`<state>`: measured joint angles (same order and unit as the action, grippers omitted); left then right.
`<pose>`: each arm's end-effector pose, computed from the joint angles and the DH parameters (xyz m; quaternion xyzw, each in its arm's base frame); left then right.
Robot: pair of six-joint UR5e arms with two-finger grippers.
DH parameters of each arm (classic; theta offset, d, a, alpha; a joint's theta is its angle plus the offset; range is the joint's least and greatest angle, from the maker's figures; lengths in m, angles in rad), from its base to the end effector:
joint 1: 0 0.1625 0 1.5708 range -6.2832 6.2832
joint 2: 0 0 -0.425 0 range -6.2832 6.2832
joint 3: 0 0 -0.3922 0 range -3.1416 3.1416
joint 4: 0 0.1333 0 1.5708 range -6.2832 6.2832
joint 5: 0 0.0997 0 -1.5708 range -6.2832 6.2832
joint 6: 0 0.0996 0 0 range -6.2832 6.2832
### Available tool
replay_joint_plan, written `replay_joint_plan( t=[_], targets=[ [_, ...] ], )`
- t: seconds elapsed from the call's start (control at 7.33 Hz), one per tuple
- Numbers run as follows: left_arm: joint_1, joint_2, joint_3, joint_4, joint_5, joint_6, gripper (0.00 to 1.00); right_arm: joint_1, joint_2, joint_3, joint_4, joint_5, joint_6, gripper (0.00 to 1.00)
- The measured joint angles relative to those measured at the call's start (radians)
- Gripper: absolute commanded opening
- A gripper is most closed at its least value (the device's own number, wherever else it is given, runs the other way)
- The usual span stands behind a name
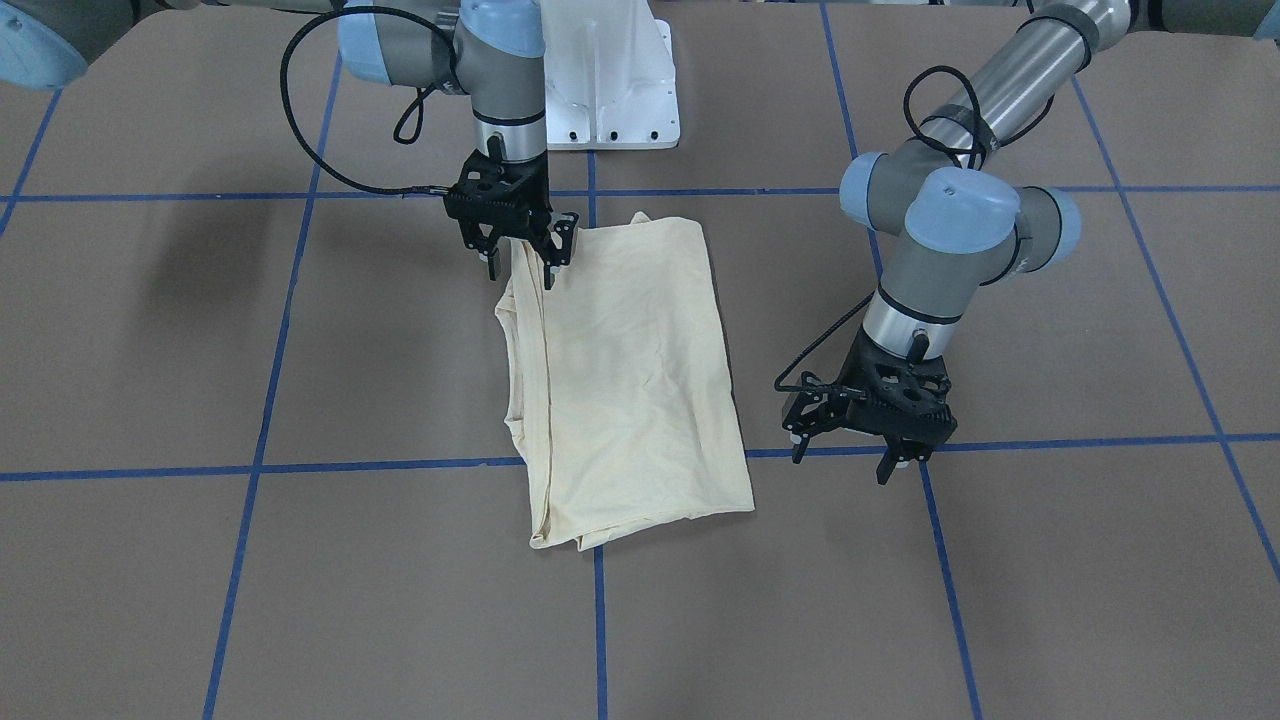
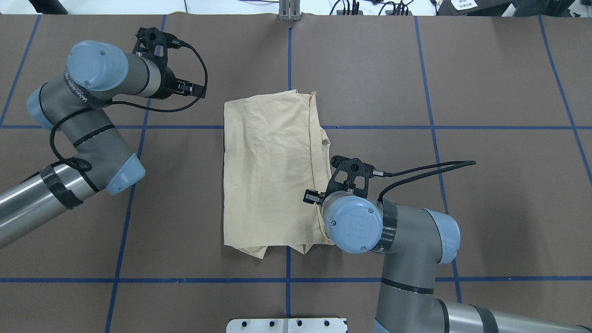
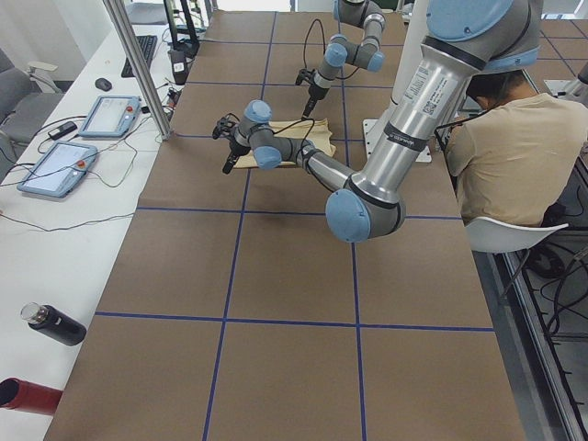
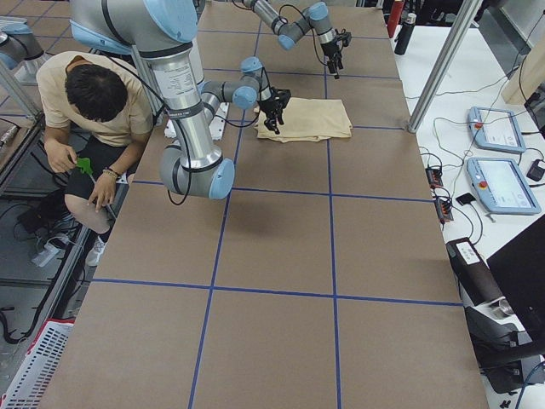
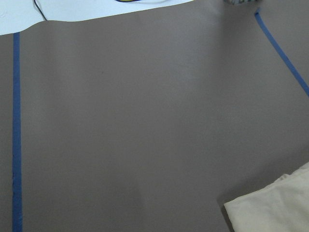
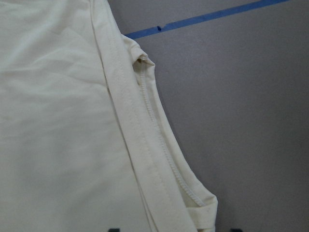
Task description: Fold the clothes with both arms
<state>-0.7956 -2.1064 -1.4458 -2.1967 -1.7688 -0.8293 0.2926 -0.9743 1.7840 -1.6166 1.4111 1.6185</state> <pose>0.4166 -0.5877 0.3354 0.2809 0.4141 0.0256 0.8654 -0.5787 -0.3301 0.2322 0.1188 -0.3597 0.1859 0.9066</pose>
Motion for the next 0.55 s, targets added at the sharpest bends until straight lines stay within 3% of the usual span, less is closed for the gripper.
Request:
replay_joint_plan(
  t=[0.27,0.55],
  targets=[
    [0.003,0.0,0.0,0.0,0.0,-0.001,1.0,-0.001,0.049,-0.049,-0.07,0.092,-0.125,0.92],
    [0.006,0.001,0.001,0.0,0.0,-0.002,1.0,0.036,0.099,-0.054,-0.162,0.192,-0.291,0.96]
  ],
)
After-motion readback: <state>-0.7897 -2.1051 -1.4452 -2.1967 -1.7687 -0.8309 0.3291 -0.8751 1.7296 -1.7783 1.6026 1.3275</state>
